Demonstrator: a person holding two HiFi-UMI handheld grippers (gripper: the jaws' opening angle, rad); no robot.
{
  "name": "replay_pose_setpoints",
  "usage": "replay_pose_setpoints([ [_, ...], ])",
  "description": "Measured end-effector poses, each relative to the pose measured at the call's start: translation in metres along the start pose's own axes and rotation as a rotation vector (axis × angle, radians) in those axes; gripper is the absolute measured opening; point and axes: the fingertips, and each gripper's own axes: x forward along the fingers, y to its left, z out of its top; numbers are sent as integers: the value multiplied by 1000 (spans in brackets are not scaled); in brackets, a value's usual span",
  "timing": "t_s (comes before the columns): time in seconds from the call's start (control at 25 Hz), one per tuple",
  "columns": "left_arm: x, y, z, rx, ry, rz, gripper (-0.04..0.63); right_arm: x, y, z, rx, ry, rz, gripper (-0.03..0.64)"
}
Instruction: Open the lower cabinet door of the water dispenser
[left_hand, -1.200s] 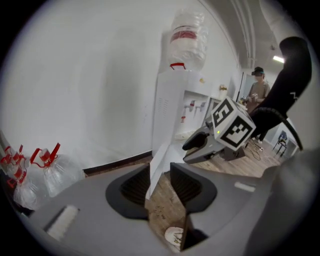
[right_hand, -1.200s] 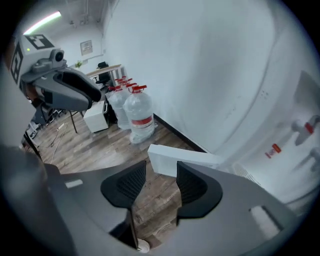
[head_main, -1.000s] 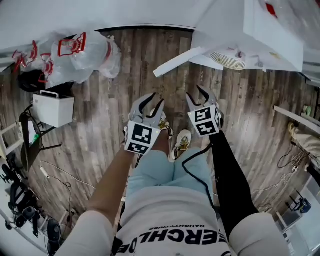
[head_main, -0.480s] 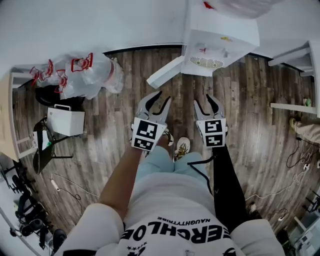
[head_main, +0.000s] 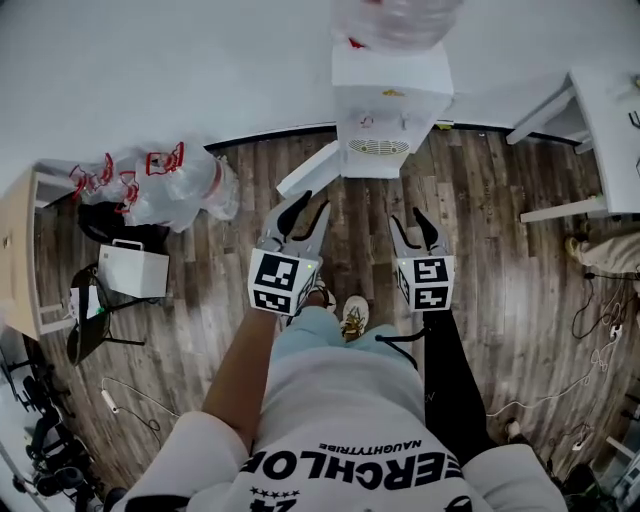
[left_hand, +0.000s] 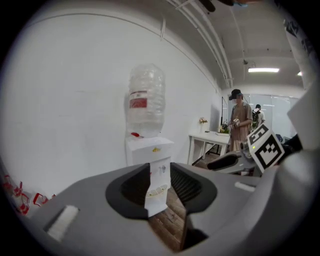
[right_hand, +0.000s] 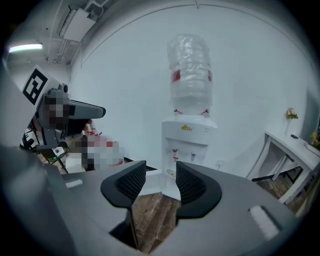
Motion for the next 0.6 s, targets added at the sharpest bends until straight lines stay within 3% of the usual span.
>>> replay_pose_setpoints([
  [0.32, -23, -26, 51, 49, -101, 52, 140, -51, -23, 37, -38, -107, -33, 172],
  [0.6, -44, -49, 81, 97, -158, 3, 140, -101, -35, 63, -57, -186, -83, 172],
])
